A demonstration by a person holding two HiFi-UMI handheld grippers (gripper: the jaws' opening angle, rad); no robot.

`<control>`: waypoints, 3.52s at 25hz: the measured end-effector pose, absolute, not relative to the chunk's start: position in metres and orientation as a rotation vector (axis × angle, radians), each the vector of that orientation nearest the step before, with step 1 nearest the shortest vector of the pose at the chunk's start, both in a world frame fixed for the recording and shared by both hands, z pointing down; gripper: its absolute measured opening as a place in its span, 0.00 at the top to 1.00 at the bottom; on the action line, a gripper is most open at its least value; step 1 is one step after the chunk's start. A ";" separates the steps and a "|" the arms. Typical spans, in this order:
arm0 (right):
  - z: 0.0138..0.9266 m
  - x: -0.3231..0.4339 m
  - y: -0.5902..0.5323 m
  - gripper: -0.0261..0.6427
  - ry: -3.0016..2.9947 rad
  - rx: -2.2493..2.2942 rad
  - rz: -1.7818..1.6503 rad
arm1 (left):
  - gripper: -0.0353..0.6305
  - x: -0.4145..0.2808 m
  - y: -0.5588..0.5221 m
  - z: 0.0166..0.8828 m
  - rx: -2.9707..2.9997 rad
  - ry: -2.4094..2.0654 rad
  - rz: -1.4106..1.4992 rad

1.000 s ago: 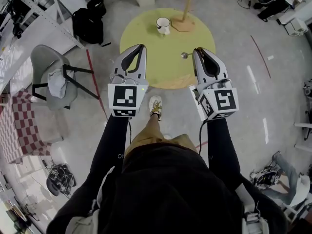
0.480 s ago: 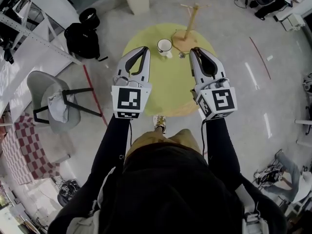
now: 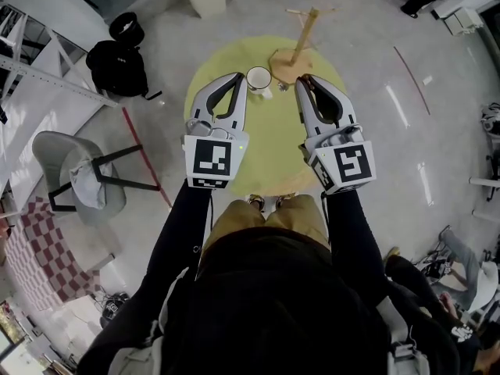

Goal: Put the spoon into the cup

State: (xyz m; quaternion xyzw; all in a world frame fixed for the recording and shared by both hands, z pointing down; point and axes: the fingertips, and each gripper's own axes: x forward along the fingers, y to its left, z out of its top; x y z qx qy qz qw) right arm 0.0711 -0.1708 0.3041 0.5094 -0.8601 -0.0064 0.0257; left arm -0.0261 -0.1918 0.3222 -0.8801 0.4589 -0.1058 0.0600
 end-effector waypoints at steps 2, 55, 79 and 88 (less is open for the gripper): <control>0.305 0.072 -0.175 0.88 -2.676 1.577 -0.020 | 0.92 -0.022 -0.197 0.325 -2.665 1.383 -0.332; 0.549 0.034 -0.242 0.87 -2.470 1.088 0.383 | 0.92 -0.053 -0.252 0.437 -2.713 1.675 -0.536; 0.456 0.049 -0.243 0.68 -2.551 1.268 0.183 | 0.92 -0.040 -0.242 0.390 -2.679 1.588 -0.453; 0.401 0.050 -0.229 0.67 -2.590 1.335 0.078 | 0.92 -0.036 -0.235 0.353 -2.667 1.501 -0.392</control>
